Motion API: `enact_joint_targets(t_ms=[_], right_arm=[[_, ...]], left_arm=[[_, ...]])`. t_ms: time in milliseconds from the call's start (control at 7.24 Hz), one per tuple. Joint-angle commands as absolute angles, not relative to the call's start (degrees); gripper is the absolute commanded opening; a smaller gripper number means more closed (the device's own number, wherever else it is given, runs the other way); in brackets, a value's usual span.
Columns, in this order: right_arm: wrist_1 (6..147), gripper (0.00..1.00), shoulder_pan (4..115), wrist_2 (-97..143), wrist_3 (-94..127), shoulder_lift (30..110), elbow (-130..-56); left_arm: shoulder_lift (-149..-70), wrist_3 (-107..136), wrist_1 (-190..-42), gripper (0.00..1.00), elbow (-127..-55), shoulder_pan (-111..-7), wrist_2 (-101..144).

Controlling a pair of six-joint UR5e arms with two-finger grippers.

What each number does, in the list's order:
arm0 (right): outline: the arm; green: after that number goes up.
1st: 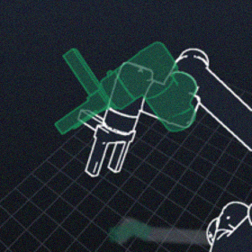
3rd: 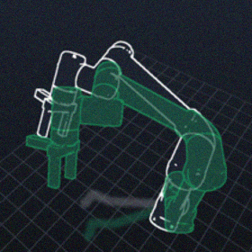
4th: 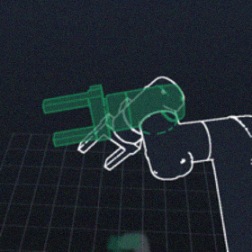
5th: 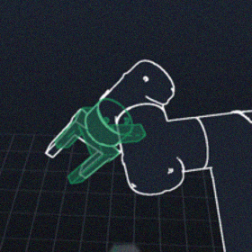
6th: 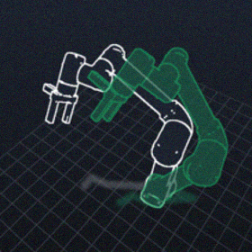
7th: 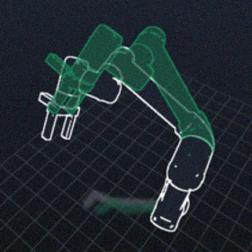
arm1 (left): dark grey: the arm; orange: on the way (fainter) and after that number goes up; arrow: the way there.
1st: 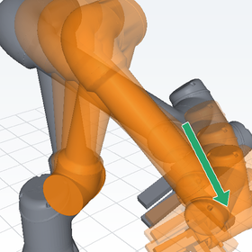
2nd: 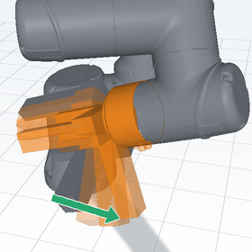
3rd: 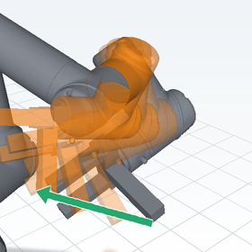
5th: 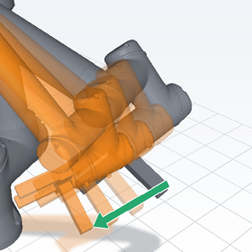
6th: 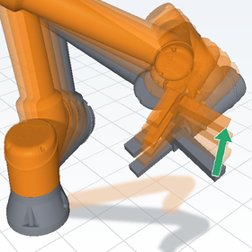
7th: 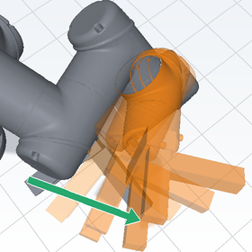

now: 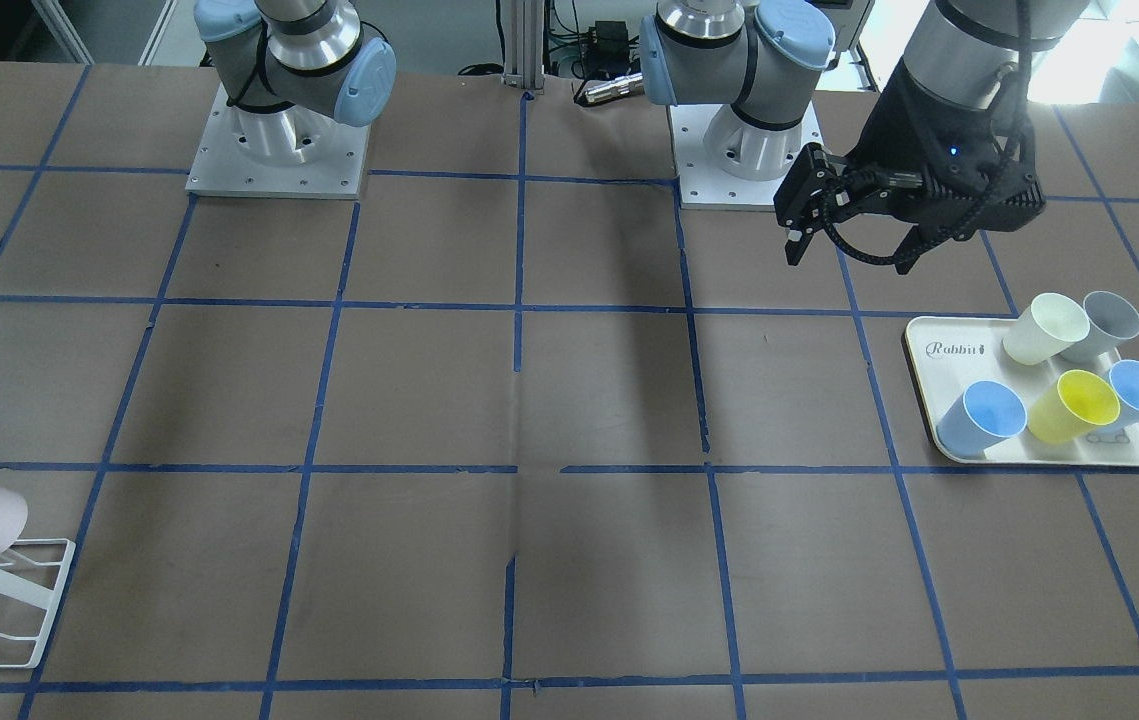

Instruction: Transfer IKEA cup to right arm and place on rack

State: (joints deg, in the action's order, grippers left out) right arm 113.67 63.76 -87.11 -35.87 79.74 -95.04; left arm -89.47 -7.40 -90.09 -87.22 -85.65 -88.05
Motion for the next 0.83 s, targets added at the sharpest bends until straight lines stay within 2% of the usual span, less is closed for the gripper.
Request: enact_joint_targets(t_ms=[0, 276, 691], right_arm=[[98.1, 1.00, 65.3, -86.6, -26.4, 90.4, -95.4], [90.4, 1.00, 71.4, -87.1, -15.5, 96.3, -95.7], [87.5, 1.00, 83.6, -89.3, -4.8, 97.4, -95.7]], left_arm=[[-89.5, -7.4, -90.1, 1.00, -87.3, -85.6, -88.0], [-89.0, -7.4, -90.1, 1.00, -87.4, -85.6, -88.2], [-88.8, -8.1, -89.7, 1.00, -87.2, -85.4, -88.3]])
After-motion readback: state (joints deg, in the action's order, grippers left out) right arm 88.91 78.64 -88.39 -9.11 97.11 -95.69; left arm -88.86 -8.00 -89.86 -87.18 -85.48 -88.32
